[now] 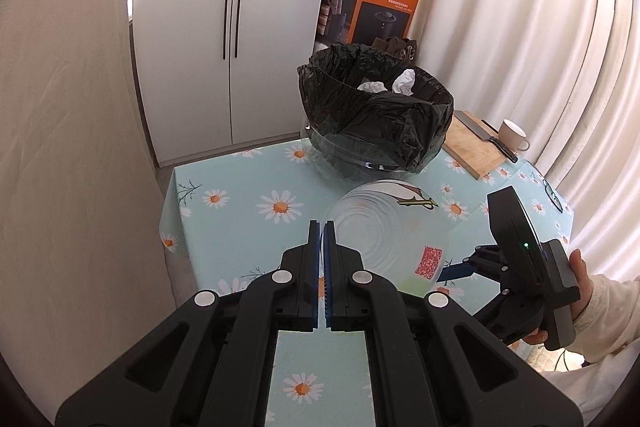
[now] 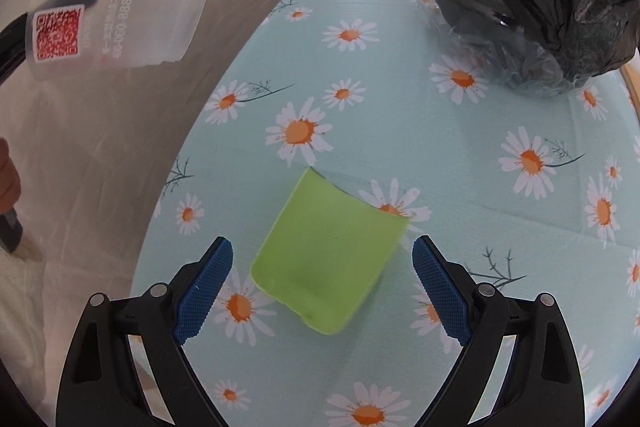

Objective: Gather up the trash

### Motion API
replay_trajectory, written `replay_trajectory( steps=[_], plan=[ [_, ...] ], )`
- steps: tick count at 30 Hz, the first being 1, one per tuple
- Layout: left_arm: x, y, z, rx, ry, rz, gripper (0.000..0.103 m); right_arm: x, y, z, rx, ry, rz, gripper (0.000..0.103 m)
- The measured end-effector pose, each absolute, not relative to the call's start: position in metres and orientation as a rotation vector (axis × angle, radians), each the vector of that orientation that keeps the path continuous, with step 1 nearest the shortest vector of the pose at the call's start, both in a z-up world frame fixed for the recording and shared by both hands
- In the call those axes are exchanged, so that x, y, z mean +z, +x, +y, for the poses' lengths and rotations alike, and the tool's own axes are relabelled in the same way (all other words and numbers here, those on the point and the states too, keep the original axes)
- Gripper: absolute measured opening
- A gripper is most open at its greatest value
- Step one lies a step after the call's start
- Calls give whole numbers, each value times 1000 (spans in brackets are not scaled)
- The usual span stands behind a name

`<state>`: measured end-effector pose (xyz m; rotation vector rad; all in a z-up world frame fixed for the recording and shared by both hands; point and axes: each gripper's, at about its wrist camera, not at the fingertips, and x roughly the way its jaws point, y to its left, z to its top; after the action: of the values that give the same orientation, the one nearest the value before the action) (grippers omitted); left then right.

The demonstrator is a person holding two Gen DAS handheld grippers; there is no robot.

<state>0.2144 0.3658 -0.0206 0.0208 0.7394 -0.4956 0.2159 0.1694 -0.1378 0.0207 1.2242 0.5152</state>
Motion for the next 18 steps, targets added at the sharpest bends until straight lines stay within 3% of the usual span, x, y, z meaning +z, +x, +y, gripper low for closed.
replay_trajectory(
  steps=[11, 14, 15, 18],
  plan=[
    [-31, 219, 369, -491, 27, 762, 2, -167, 230, 180, 339, 48, 1324, 85],
    [-33, 220, 368, -493, 35, 766, 2, -172, 231, 178, 332, 36, 1331, 52],
    [-33, 220, 368, -496, 32, 765, 2, -171, 231, 177, 336, 21, 1329, 31],
    [-32, 222, 367, -512, 6, 759, 2, -163, 233, 168, 382, 76, 1327, 13]
  ],
)
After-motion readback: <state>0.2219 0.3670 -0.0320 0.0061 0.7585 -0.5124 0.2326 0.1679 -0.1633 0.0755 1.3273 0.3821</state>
